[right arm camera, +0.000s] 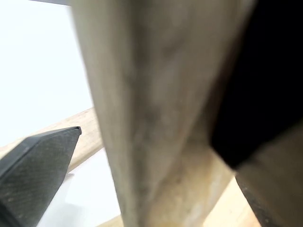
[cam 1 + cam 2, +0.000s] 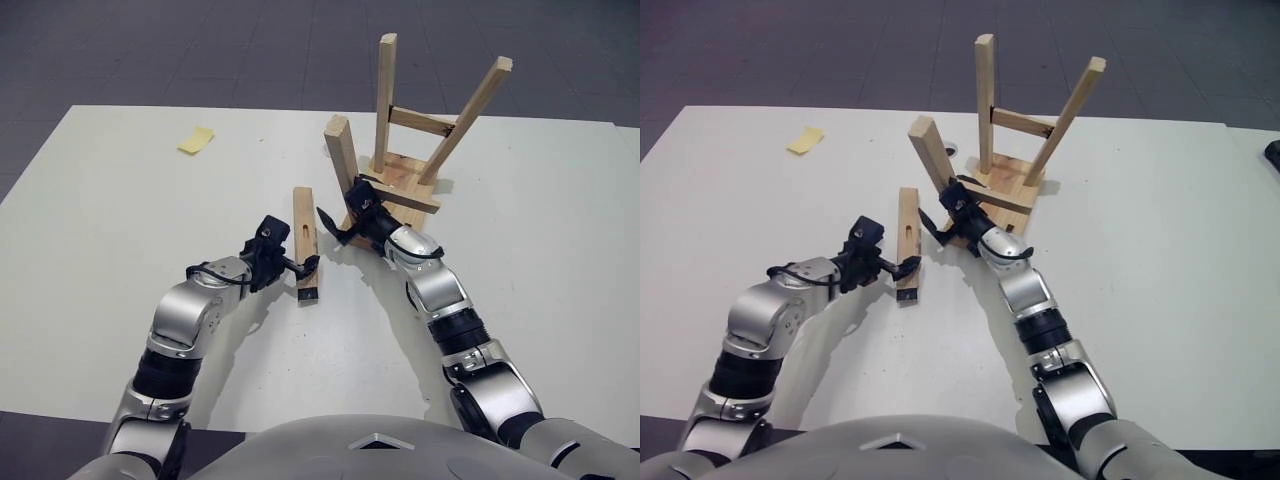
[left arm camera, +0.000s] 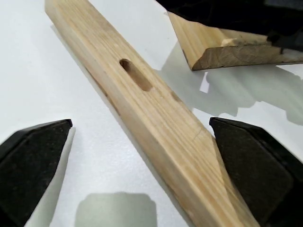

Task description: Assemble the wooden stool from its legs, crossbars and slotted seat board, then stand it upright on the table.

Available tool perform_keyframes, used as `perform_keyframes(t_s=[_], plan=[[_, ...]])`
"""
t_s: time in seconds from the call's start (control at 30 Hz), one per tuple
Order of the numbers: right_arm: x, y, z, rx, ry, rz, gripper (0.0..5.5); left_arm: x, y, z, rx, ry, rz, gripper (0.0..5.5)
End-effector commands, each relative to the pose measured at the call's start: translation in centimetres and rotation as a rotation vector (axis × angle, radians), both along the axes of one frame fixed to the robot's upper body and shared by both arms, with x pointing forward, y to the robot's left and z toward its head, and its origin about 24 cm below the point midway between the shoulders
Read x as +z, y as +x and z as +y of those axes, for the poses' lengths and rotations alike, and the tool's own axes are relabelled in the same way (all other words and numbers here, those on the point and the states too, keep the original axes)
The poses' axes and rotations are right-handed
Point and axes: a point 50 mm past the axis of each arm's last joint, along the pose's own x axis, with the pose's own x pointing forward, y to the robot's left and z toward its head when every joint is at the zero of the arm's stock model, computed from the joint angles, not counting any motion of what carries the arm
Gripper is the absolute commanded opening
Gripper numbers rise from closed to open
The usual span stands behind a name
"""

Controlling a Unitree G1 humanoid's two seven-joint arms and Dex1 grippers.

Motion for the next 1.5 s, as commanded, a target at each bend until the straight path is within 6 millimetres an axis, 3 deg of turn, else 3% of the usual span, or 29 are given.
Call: perform_keyframes(t_s=[0.03,0.17,0.43,0.83,1.07,1.33,1.43,1.5], plan=[[0.0,-0.1,-0.1,0.000,-0.011,0.002,5.40,0.3,0.1,1.2,0.098,-0.009,0.054,5.38],[0.0,-0.2,-0.1,-0.003,-0.010,0.004,5.40,1.0,0.3,-0.6,0.055,-0.056,0.062,5.38],[-1.0,-1.3,-1.1,0.004,-0.036,0.043,5.40,-2.3,0.4,-0.1,0.111,0.040,0.169,5.38],[-0.7,-4.3,-5.8,-0.024,-0.082,0.108,5.40,-4.3,0.0,0.8,0.146,0.046,0.237,3.38],[-0.1,-5.4,-9.2,-0.137,-0.054,0.166,5.40,-4.5,0.2,2.7,0.161,0.073,0.232,2.15],[0.0,-6.8,-11.3,-0.180,-0.045,0.223,5.40,-3.7,1.0,5.3,0.264,0.083,0.135,2.14],[-0.3,-7.2,-13.2,-0.223,-0.047,0.263,5.40,-2.1,1.8,8.1,0.408,0.049,0.021,2.14],[-0.1,-7.2,-14.9,-0.279,-0.040,0.266,5.40,0.4,2.9,10.4,0.525,0.029,-0.133,2.14]])
